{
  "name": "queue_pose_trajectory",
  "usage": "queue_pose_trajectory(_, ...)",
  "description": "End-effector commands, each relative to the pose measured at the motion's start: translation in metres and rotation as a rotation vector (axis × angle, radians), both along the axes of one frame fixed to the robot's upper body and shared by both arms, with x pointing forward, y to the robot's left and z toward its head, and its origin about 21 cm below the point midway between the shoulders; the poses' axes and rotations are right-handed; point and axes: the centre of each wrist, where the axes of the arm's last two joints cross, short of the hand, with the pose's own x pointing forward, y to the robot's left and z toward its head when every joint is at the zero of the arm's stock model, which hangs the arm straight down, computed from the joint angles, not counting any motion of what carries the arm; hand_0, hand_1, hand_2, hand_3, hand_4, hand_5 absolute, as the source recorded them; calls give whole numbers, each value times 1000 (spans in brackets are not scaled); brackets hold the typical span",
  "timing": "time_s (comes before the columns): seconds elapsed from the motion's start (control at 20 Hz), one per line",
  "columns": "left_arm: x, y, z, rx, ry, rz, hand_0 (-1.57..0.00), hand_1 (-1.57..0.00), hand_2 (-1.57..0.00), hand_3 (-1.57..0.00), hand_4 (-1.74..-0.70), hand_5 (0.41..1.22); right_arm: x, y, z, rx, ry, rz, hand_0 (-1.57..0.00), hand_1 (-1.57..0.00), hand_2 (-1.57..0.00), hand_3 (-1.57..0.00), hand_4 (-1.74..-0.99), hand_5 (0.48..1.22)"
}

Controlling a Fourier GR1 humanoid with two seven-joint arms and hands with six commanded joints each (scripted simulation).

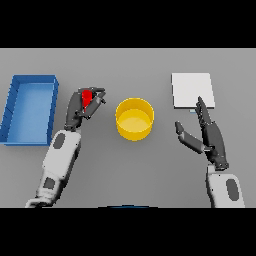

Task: Pick up the red beaker and tilt it to pour out 1 green nut into yellow bowl. Pick up the yellow bowl and place it on the metallic measuring scale.

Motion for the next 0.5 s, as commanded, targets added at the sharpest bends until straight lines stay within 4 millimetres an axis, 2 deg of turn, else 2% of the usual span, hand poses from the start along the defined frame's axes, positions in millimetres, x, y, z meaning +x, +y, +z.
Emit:
queue_pose_trajectory(0.0,-3,-3,-1,15,-8,-5,-1439,-1435,-1434,-1318,-1560,1163,-3,1,0,-6,-8,4,1,1,1,1,-1287,647)
queue_pose_trajectory(0.2,1,-3,9,31,-35,-18,-1517,-1515,-1515,-1468,-1512,1197,-3,0,4,-4,-24,3,1,1,1,1,-1289,652)
queue_pose_trajectory(0.45,5,-3,35,53,-97,-30,-1553,-1553,-1553,-1537,-1499,1213,-4,3,1,-16,-24,11,1,1,1,1,-1294,664)
